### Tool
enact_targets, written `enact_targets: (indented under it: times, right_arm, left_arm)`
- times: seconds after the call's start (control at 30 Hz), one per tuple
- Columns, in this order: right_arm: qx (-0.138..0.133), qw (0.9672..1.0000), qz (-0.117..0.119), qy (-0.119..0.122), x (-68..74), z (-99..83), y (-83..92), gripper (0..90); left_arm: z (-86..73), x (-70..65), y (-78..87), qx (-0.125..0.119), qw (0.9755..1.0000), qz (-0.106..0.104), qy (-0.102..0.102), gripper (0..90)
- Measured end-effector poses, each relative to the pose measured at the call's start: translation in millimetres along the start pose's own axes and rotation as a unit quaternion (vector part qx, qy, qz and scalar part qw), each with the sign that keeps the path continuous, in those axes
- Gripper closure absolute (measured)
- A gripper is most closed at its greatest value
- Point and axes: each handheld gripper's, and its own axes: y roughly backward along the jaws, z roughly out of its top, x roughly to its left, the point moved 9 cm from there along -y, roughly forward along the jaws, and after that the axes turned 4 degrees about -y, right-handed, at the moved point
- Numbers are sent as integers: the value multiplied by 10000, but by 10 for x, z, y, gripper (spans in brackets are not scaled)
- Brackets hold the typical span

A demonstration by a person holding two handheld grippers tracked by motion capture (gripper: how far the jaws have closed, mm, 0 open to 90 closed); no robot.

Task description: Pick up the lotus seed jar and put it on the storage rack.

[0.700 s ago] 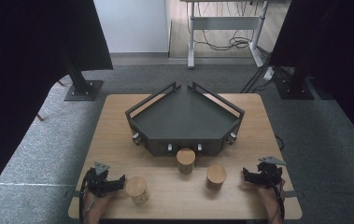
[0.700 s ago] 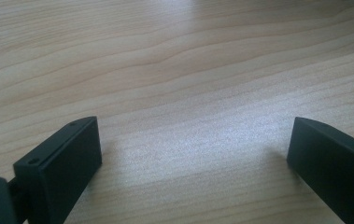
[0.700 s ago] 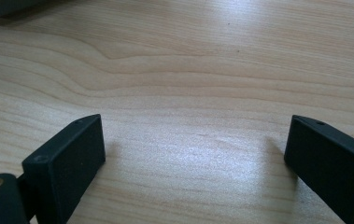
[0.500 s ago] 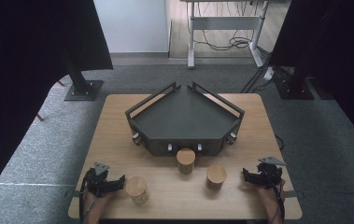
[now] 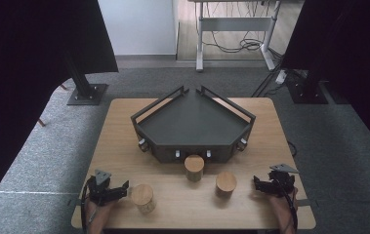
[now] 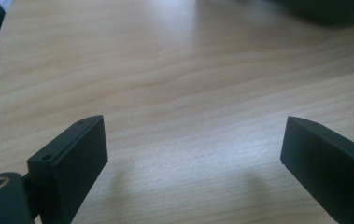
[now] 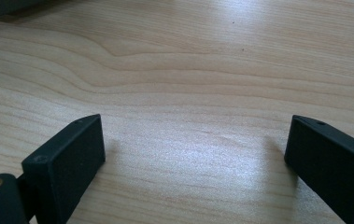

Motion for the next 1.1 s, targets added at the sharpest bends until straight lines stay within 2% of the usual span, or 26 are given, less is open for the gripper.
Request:
enact_targets:
  times: [0.23, 0.47, 0.53, 1.1]
  right_arm:
    - [2, 10000, 18, 18, -1, -2, 2, 44]
    - [3, 10000, 37, 35, -1, -4, 5, 44]
    - [3, 10000, 41, 38, -1, -5, 6, 44]
    - [3, 10000, 55, 49, -2, -7, 7, 44]
  left_arm:
    - [19, -10, 79, -214, 9997, -110, 31, 75]
    - [45, -9, 190, -513, 9984, -231, 87, 76]
    - [61, -22, 237, -626, 9976, -278, 71, 77]
    - [126, -116, 414, -968, 9945, -392, -111, 81]
